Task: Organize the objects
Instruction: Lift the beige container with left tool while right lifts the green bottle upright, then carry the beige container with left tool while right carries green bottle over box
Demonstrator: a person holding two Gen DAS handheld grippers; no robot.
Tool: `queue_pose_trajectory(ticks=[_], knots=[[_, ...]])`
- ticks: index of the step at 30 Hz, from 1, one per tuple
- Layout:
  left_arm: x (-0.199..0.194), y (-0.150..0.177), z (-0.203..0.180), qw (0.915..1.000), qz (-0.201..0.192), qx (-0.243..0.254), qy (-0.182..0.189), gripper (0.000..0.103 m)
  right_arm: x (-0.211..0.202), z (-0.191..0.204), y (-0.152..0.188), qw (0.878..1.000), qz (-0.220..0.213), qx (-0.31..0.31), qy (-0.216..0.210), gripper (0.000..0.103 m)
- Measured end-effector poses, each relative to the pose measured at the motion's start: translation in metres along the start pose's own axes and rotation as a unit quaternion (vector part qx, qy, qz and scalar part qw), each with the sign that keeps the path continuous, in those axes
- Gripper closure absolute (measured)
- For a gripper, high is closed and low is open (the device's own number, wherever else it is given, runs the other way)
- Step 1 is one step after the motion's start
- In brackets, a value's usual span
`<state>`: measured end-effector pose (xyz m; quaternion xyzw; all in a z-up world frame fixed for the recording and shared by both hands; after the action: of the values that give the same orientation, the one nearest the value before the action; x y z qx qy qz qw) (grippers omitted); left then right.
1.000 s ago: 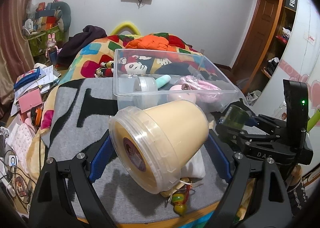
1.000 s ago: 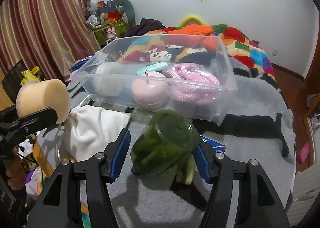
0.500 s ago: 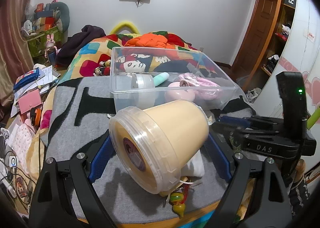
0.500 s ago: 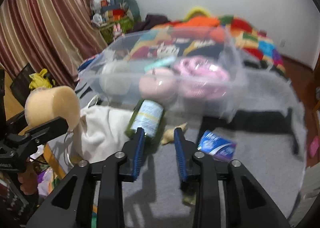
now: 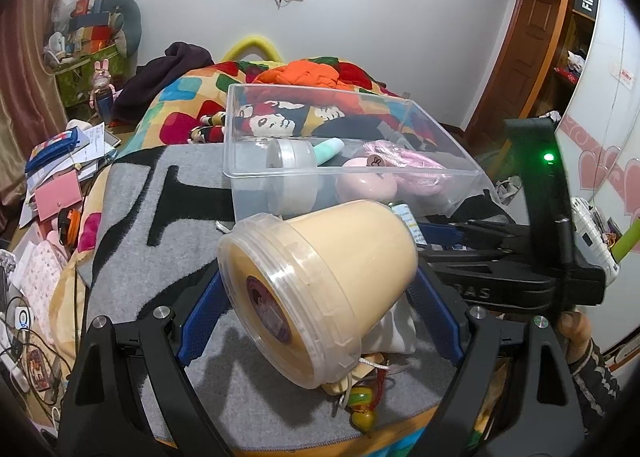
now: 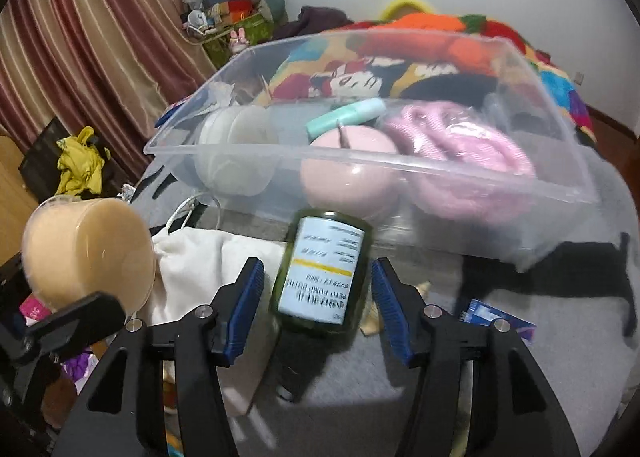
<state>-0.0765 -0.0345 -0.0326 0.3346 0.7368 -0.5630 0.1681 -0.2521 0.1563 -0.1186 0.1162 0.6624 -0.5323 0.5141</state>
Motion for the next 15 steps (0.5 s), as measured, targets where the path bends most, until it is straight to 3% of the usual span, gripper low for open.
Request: queue_pose_trajectory(ticks=[2, 4, 15], knots=[[-0.002, -0.001, 0.0, 1.0, -0.003, 0.003, -0.003, 0.015, 0.002, 0.0, -0.001, 1.0, -0.002, 0.004, 0.0, 0.051], [-0.003, -0.003, 0.001, 1.0, -0.005, 0.005, -0.005, 0.015, 0.002, -0.002, 0.001, 1.0, -0.004, 0.009, -0.009, 0.065], [-0.008, -0.021, -0.006, 0.9995, -0.024, 0.018, -0.008, 0.015, -0.036, -0.005, -0.001, 0.999, -0.051, 0.01, -0.01, 0.065]])
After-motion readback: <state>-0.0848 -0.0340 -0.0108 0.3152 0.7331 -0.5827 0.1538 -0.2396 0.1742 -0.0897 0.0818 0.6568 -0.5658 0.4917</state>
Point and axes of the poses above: each gripper's, at about its wrist camera, not at the fingertips, and x roughly the way its jaws point, z to its left, y to its underside, the point moved 3 cm from there along x, roughly the way its jaws point, and after that the axes turned 10 degrees about y, right-handed, at the moved point
